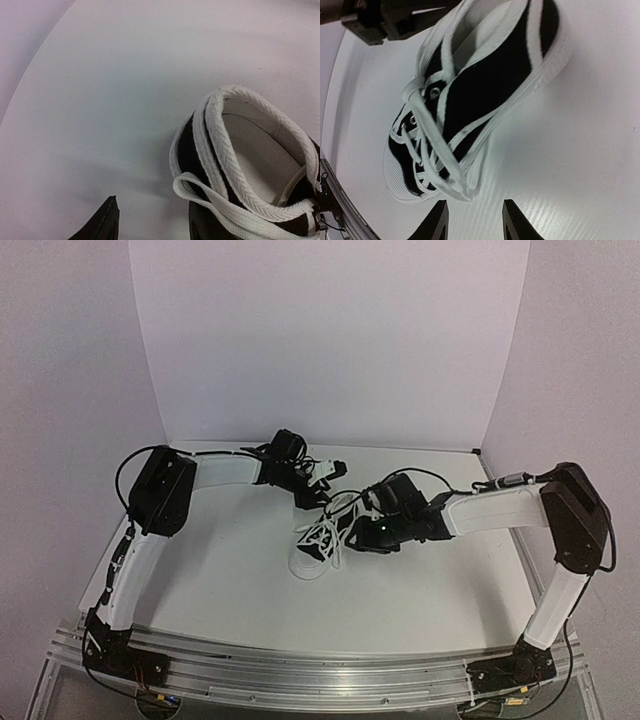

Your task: Tie the shoes

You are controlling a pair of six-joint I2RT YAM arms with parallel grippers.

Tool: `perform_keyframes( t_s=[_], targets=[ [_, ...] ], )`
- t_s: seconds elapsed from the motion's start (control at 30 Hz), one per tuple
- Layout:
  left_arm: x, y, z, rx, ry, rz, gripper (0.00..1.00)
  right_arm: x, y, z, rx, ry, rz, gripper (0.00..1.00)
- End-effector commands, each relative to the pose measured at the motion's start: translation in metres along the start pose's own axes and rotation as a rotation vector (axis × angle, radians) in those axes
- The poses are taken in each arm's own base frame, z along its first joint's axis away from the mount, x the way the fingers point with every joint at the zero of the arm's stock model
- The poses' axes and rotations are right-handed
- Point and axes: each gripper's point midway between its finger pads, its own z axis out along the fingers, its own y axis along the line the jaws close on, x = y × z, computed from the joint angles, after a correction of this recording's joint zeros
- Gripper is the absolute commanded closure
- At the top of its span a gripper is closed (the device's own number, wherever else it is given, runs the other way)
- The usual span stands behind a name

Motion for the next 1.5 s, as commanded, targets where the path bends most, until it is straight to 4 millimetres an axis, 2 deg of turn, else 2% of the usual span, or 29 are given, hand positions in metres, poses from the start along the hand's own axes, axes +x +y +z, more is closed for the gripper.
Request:
perform_keyframes(
  t_s=[0.0, 0.13, 0.2, 0.3, 0.33, 0.37, 0.47, 0.5, 0.6, 0.7, 0.9, 1.03, 1.13, 1.27, 1.4, 1.47],
  targets=[
    [-0.047, 0.028, -0.047, -0.077, -0.039, 0.057, 0.4, -0.049, -0.006, -0.031, 0.022, -0.145, 0.023, 0.56],
    [-0.034, 0.05, -0.069, -0.141, 0.006, 0.016, 0.19, -0.08, -0.025, -0.024, 0.108, -0.228, 0.09, 0.54],
    [-0.024, 0.058, -0.08, -0.161, 0.038, -0.016, 0.13, -0.089, -0.03, -0.012, 0.143, -0.243, 0.103, 0.57],
    [-0.008, 0.054, -0.098, -0.175, 0.087, -0.054, 0.09, -0.097, -0.033, 0.006, 0.165, -0.245, 0.129, 0.62],
    [-0.001, 0.047, -0.103, -0.166, 0.104, -0.066, 0.11, -0.098, -0.036, 0.012, 0.173, -0.24, 0.139, 0.65],
    [0.0, 0.04, -0.109, -0.153, 0.106, -0.073, 0.17, -0.098, -0.039, 0.018, 0.183, -0.236, 0.152, 0.68],
    [0.02, -0.011, -0.118, -0.023, 0.126, -0.116, 0.5, -0.097, -0.049, 0.024, 0.229, -0.239, 0.191, 0.74],
    [0.026, -0.027, -0.119, 0.012, 0.13, -0.122, 0.56, -0.098, -0.052, 0.023, 0.242, -0.247, 0.202, 0.75],
    [0.058, -0.081, -0.112, 0.12, 0.165, -0.139, 0.61, -0.101, -0.058, 0.015, 0.277, -0.277, 0.221, 0.76],
    [0.066, -0.103, -0.099, 0.139, 0.155, -0.12, 0.57, -0.099, -0.058, 0.013, 0.276, -0.268, 0.225, 0.77],
    [0.058, -0.136, -0.075, 0.202, 0.104, -0.059, 0.55, -0.078, -0.058, 0.053, 0.236, -0.151, 0.251, 0.77],
    [0.046, -0.157, -0.073, 0.266, 0.062, -0.047, 0.54, -0.087, -0.039, 0.074, 0.157, -0.111, 0.215, 0.77],
    [0.04, -0.165, -0.069, 0.282, 0.047, -0.057, 0.53, -0.093, -0.037, 0.073, 0.158, -0.129, 0.222, 0.78],
    [0.028, -0.163, -0.065, 0.274, 0.026, -0.08, 0.56, -0.092, -0.04, 0.067, 0.172, -0.141, 0.228, 0.78],
    [0.014, -0.153, -0.074, 0.28, 0.031, -0.142, 0.74, -0.097, -0.036, 0.056, 0.167, -0.159, 0.209, 0.78],
    [0.004, -0.147, -0.084, 0.278, 0.02, -0.155, 0.78, -0.102, -0.032, 0.047, 0.16, -0.176, 0.192, 0.78]
  ],
)
